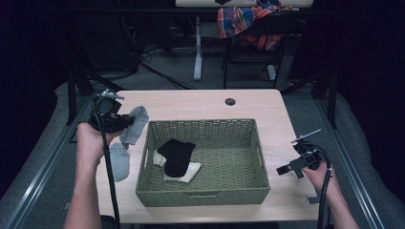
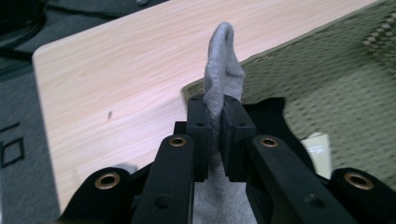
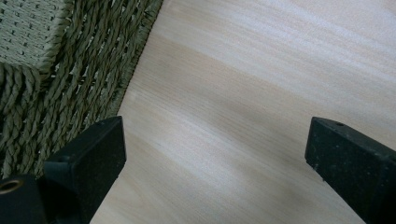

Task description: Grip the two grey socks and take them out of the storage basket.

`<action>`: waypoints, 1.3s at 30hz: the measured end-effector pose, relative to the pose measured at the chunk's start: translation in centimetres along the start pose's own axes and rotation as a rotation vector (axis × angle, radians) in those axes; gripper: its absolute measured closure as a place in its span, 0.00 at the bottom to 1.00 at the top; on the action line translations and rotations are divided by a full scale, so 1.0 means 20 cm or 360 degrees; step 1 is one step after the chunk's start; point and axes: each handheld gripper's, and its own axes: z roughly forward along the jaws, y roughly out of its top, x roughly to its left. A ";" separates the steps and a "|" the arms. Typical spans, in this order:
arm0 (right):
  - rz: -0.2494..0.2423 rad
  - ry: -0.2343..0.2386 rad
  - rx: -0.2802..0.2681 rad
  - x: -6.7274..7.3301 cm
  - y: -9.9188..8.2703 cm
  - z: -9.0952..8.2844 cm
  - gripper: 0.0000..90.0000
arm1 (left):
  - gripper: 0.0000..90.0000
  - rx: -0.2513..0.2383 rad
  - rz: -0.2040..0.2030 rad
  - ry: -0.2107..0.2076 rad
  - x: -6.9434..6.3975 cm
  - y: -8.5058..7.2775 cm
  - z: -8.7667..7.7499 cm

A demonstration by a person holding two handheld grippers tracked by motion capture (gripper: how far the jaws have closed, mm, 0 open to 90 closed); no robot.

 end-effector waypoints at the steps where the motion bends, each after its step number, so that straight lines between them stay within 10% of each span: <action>1: -0.0002 -0.0001 0.0003 0.00 0.00 0.00 0.06 | 0.93 0.0013 -0.0015 0.0011 0.02 -0.01 0.01; 10: 0.0005 -0.0004 -0.0004 0.00 0.00 0.00 0.06 | 0.93 0.0080 -0.0158 0.0063 0.15 -0.09 0.07; 39: -0.0016 0.0000 0.0028 0.00 0.00 0.00 0.06 | 0.93 0.0288 -0.0337 0.0112 0.32 -0.28 0.32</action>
